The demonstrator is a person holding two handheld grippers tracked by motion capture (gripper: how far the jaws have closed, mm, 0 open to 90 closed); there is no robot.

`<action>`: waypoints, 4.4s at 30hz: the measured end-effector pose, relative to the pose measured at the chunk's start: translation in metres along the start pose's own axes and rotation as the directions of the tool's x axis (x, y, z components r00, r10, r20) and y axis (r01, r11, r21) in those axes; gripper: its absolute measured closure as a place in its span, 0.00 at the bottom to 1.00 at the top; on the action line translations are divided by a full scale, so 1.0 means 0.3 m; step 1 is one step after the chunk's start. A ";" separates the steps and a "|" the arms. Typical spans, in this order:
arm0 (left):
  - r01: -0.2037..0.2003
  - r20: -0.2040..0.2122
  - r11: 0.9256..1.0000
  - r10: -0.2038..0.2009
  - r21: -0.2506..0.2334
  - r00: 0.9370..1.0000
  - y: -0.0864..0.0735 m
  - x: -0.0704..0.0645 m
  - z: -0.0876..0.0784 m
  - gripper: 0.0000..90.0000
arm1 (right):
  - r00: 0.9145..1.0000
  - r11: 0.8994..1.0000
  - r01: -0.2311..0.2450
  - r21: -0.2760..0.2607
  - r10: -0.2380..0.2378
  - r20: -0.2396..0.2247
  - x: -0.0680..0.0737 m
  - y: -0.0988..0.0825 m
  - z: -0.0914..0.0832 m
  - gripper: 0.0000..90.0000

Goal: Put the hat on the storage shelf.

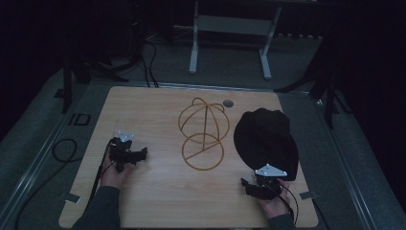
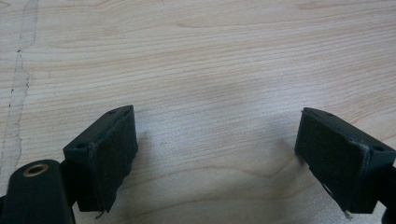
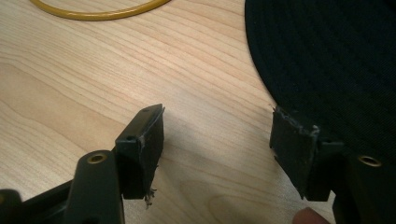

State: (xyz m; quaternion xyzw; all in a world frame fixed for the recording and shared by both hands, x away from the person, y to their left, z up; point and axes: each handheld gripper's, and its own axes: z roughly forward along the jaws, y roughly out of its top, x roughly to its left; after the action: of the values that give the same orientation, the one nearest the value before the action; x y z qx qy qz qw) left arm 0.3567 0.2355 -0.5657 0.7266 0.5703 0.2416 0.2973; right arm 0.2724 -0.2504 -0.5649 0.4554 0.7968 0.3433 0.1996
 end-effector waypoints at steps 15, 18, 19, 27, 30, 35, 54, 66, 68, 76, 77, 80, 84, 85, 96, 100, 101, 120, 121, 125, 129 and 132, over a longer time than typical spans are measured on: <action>0.001 0.000 1.000 -0.001 0.000 1.000 0.000 0.000 0.000 0.15 | 1.000 0.999 -0.003 0.033 0.003 0.003 0.006 0.008 -0.005 0.38; 0.001 0.000 1.000 -0.001 0.000 1.000 0.000 0.000 0.000 0.15 | 1.000 0.999 0.003 0.047 -0.003 -0.006 0.005 0.013 -0.007 0.39; 0.001 0.000 1.000 -0.001 0.000 1.000 0.000 0.000 0.000 0.15 | 1.000 0.999 0.005 0.051 -0.005 -0.008 0.006 0.014 -0.007 0.41; 0.001 0.000 1.000 -0.001 0.000 1.000 0.000 0.000 0.000 0.15 | 0.997 0.993 0.062 0.102 -0.056 -0.058 0.015 0.041 -0.009 0.52; 0.001 0.000 1.000 -0.001 0.000 1.000 0.000 0.000 0.000 0.15 | 0.994 0.987 0.094 0.128 -0.086 -0.071 0.020 0.052 -0.011 0.53; 0.000 0.000 1.000 0.000 0.000 1.000 0.000 0.000 0.000 0.15 | 0.989 0.980 0.127 0.155 -0.113 -0.093 0.018 0.068 -0.030 0.53; 0.003 0.000 1.000 -0.003 0.000 1.000 0.000 -0.001 0.000 0.15 | 0.956 0.926 0.265 0.267 -0.217 -0.198 0.000 0.154 -0.112 0.64; 0.003 0.000 1.000 -0.003 0.000 1.000 0.000 -0.001 0.000 0.15 | 0.956 0.912 0.284 0.297 -0.245 -0.161 -0.031 0.247 -0.170 0.61; 0.003 0.000 1.000 -0.003 0.000 1.000 0.000 -0.001 0.000 0.15 | 0.956 0.908 0.284 0.307 -0.244 -0.162 -0.032 0.258 -0.174 0.60; 0.003 0.000 1.000 -0.003 0.000 1.000 0.000 -0.001 0.000 0.15 | 0.959 0.903 0.276 0.330 -0.236 -0.156 -0.052 0.293 -0.187 0.60; 0.002 0.001 1.000 -0.002 0.000 1.000 0.000 0.000 0.000 0.15 | 0.959 0.902 0.276 0.333 -0.237 -0.153 -0.055 0.297 -0.190 0.60; 0.003 0.000 1.000 -0.003 0.000 1.000 0.000 -0.001 0.000 0.15 | 0.960 0.901 0.275 0.337 -0.236 -0.151 -0.063 0.309 -0.198 0.59; 0.002 0.001 1.000 -0.002 0.000 1.000 0.000 0.000 0.000 0.15 | 0.964 0.898 0.265 0.352 -0.233 -0.130 -0.076 0.326 -0.206 0.57; 0.003 0.001 1.000 -0.003 0.000 1.000 0.000 -0.001 0.000 0.15 | 0.964 0.897 0.264 0.355 -0.233 -0.128 -0.079 0.329 -0.206 0.56; 0.003 0.000 1.000 -0.003 0.000 1.000 0.000 -0.001 0.000 0.15 | 0.972 0.893 0.237 0.383 -0.218 -0.093 -0.119 0.355 -0.224 0.52; 0.003 0.000 1.000 -0.003 0.000 1.000 0.000 -0.001 0.000 0.15 | 0.974 0.895 0.226 0.384 -0.213 -0.079 -0.136 0.364 -0.239 0.50; 0.003 0.000 1.000 -0.003 0.000 1.000 0.000 -0.001 0.000 0.15 | 0.974 0.895 0.225 0.385 -0.213 -0.076 -0.140 0.366 -0.243 0.49; 0.003 0.000 1.000 -0.003 0.000 1.000 0.000 -0.001 0.000 0.15 | 0.983 0.897 0.164 0.410 -0.183 0.007 -0.233 0.390 -0.301 0.45; 0.003 0.000 1.000 -0.003 0.000 1.000 0.000 -0.001 0.000 0.15 | 0.983 0.897 0.159 0.412 -0.181 0.012 -0.237 0.392 -0.304 0.45; 0.002 0.001 1.000 -0.002 0.000 1.000 0.000 0.000 0.000 0.15 | 0.985 0.897 0.141 0.419 -0.171 0.033 -0.257 0.400 -0.308 0.44; 0.003 0.000 1.000 -0.003 0.000 1.000 0.000 -0.001 0.000 0.15 | 0.986 0.902 0.124 0.414 -0.158 0.048 -0.279 0.410 -0.314 0.43; 0.002 0.001 1.000 -0.002 0.000 1.000 0.000 0.000 0.000 0.15 | 0.987 0.901 0.114 0.418 -0.151 0.057 -0.294 0.418 -0.314 0.42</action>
State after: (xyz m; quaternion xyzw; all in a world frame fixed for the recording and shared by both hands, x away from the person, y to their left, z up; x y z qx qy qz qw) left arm 0.3567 0.2354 -0.5656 0.7263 0.5708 0.2410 0.2977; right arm 0.3313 -0.3171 -0.4085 0.4466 0.8709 0.1323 0.1567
